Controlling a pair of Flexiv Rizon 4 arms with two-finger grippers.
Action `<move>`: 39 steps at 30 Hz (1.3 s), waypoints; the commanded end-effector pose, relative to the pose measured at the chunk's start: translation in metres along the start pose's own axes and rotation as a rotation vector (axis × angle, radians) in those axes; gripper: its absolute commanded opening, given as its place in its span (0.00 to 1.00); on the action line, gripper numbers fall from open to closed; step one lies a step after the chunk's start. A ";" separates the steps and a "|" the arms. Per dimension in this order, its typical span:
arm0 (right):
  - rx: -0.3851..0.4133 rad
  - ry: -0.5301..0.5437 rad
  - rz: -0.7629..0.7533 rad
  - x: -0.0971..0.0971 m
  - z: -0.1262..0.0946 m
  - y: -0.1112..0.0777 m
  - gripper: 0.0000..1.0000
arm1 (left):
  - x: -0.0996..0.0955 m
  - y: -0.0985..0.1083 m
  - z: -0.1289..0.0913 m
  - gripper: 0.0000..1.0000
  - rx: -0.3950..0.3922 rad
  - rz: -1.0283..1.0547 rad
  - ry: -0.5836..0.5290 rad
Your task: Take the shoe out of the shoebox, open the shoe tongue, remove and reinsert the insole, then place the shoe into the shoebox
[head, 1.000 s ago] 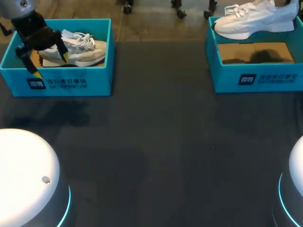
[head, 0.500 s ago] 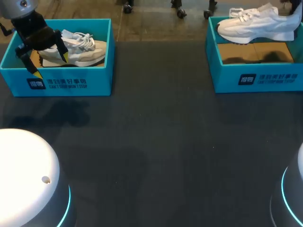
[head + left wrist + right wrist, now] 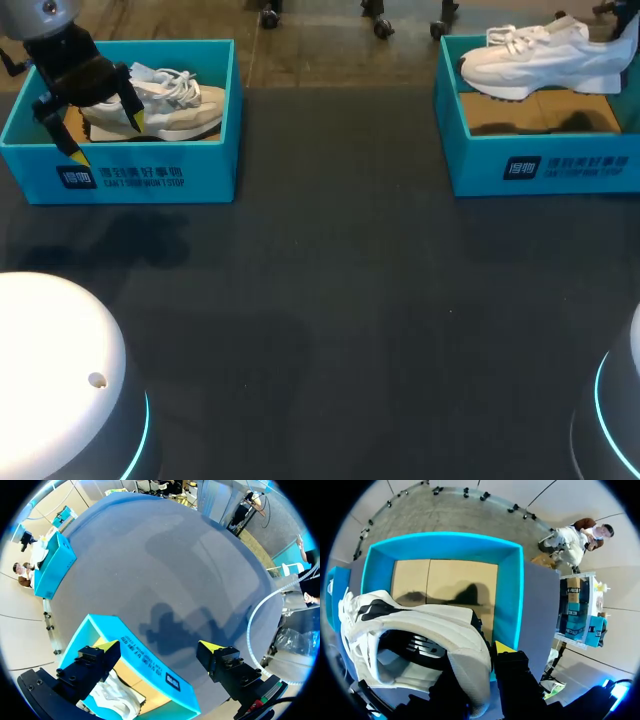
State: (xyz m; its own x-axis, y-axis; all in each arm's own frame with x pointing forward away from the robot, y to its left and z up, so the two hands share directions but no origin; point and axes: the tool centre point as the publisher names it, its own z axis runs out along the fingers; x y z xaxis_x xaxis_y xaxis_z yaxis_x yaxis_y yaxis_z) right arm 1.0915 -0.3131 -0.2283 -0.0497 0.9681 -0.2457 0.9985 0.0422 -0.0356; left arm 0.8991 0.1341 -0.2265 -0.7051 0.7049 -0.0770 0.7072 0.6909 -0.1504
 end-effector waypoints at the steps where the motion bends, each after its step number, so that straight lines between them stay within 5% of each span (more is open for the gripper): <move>1: -0.027 -0.012 0.020 0.004 0.007 -0.006 0.00 | -0.001 0.000 0.000 1.00 -0.001 0.000 0.003; 39: -0.051 0.009 0.115 -0.008 0.031 -0.018 0.00 | -0.001 0.000 0.000 1.00 -0.001 0.000 0.003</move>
State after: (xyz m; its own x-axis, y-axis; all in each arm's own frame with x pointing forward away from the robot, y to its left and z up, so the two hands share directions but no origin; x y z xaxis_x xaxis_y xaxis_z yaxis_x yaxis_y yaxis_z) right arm 1.0753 -0.3291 -0.2578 0.0644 0.9691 -0.2379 0.9977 -0.0574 0.0363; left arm 0.8991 0.1340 -0.2265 -0.7050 0.7050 -0.0770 0.7072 0.6908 -0.1504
